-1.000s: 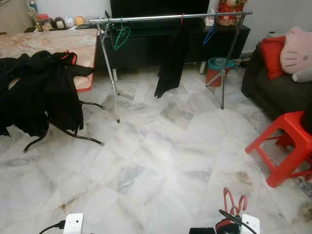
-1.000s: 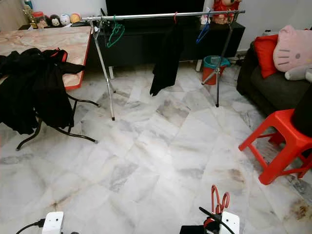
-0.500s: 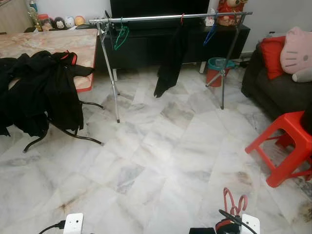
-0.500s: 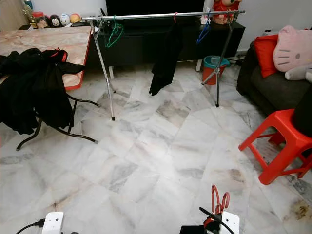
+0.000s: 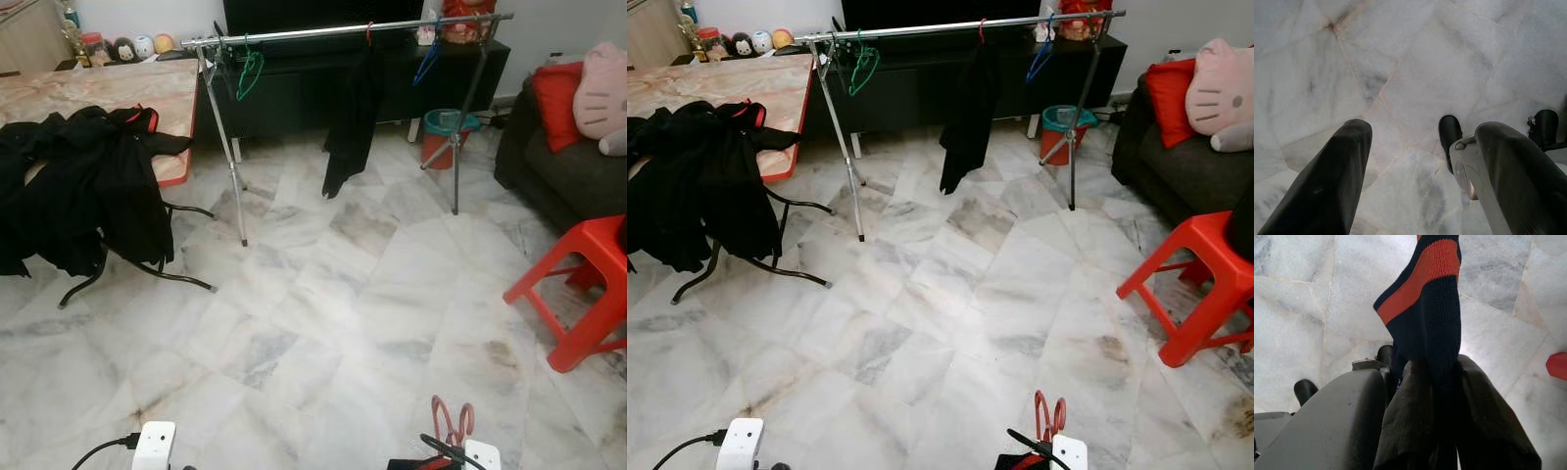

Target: Hang hanger

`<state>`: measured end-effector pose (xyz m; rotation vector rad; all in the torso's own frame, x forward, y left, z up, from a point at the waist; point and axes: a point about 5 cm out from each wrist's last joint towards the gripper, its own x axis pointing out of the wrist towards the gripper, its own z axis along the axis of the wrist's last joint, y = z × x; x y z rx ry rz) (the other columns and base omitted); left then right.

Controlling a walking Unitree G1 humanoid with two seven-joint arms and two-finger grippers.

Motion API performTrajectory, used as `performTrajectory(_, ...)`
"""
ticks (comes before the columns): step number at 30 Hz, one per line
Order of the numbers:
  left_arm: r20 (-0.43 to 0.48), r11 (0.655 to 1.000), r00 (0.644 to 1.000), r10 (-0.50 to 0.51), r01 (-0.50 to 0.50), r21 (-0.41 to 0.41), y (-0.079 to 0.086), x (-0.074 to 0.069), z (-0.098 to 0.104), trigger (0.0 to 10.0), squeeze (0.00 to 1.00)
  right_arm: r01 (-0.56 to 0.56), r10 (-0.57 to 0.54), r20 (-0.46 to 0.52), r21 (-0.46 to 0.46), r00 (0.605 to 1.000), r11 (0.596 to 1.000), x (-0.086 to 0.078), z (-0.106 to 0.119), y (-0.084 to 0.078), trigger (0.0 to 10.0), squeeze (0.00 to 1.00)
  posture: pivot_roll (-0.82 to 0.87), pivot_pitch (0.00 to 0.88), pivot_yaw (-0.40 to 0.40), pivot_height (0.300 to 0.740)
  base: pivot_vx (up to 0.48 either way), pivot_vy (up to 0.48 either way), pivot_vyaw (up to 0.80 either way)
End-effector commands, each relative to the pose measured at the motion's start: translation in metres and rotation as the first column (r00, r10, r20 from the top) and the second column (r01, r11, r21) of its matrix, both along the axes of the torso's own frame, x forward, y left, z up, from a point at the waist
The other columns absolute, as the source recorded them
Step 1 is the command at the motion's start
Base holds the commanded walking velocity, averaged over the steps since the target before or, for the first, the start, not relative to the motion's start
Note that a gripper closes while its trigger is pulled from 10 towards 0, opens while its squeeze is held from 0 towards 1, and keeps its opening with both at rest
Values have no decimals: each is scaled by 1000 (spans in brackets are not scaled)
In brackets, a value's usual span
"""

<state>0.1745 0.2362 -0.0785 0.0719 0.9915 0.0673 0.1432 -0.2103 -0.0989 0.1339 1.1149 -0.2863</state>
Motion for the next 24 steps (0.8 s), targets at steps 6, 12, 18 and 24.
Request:
performTrajectory(6,-31,1000,999,-21,21,17,4,-5,-1,10000,0,-102,114,51,-197,992,975,36,21,-25,10000,0,-149,0,8,732,0,0,0)
performTrajectory(12,-31,1000,999,-23,23,18,3,-4,-1,10000,0,-228,294,134,-367,946,902,90,56,-40,10000,0,-154,0,3,732,0,0,0)
performTrajectory(18,-14,1000,1000,-18,18,21,2,-3,-1,10000,0,-336,473,237,-448,849,828,151,107,-40,10000,0,-146,0,-1,732,0,0,0)
performTrajectory(24,40,999,999,-27,25,36,2,1,2,10000,0,-493,658,331,-461,676,738,194,155,-23,10000,0,-141,0,-8,732,0,0,0)
